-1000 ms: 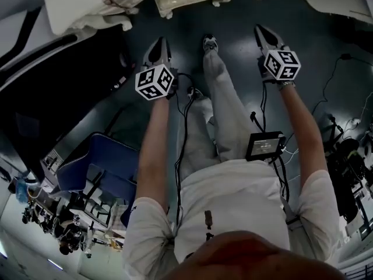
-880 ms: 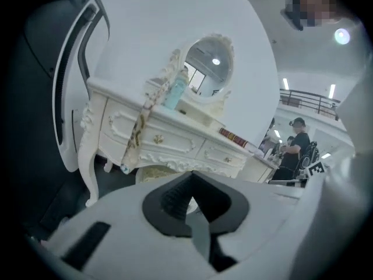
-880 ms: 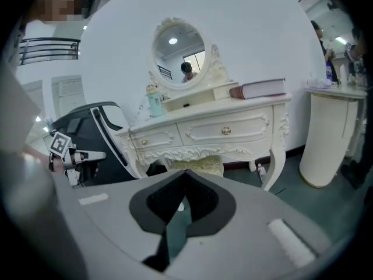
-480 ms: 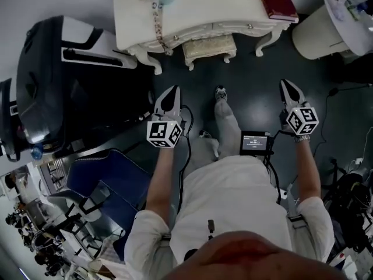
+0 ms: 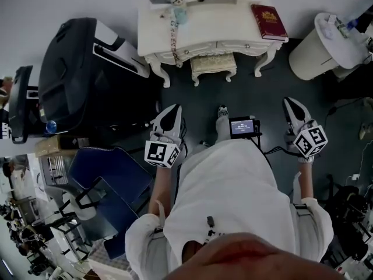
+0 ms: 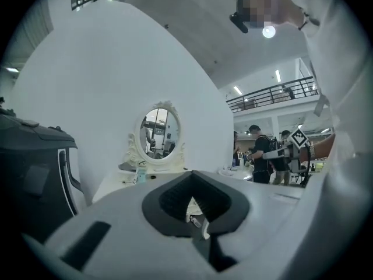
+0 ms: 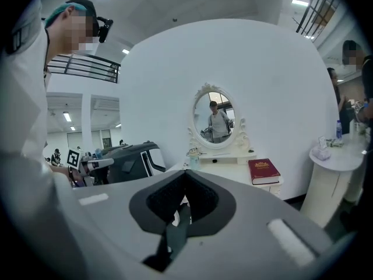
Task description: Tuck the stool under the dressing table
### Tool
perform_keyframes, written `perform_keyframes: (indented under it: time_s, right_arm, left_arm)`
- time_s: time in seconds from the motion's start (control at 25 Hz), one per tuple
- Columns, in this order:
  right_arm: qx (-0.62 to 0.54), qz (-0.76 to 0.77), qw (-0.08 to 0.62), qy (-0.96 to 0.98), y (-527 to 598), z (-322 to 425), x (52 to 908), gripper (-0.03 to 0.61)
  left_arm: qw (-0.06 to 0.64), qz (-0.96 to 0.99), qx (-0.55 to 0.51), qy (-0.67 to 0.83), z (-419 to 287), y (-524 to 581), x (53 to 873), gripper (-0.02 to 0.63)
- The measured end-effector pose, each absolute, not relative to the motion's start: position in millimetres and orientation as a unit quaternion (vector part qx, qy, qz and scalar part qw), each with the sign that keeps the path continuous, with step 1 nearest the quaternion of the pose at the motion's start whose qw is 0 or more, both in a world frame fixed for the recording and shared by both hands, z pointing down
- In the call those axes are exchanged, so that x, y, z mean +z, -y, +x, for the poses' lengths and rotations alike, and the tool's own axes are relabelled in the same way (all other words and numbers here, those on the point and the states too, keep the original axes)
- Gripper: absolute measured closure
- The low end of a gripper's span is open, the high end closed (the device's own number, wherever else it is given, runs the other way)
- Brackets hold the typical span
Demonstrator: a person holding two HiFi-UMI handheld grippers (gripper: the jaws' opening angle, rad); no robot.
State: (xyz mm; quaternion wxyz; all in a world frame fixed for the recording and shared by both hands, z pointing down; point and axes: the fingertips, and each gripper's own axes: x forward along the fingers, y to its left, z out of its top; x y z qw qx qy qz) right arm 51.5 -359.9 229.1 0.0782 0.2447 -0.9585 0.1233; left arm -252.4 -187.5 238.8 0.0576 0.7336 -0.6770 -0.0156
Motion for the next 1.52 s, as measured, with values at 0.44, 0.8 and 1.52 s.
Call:
perform_keyframes:
  time_s: [0.44, 0.8, 1.52]
  right_arm:
    - [0.222, 0.214, -0.021, 0.951, 376.8, -7.1, 189.5, 0.572]
    - [0.178, 0.162, -0.019, 0.970, 426.5, -29.2, 178.0, 0.572]
    - [0.192, 0.235, -0.027, 0.952, 464.6, -29.7, 199.4, 0.572]
  left_arm:
    - [0.115, 0.726, -0.077, 0.673, -209.9, 254.0, 206.3, 0.606]
    - [0.051, 0.751, -0.028, 0.658, -160.6, 336.7, 173.8, 0.606]
    - [0.078, 0.730, -0.049, 0.677, -186.8, 344.0, 205.2, 0.606]
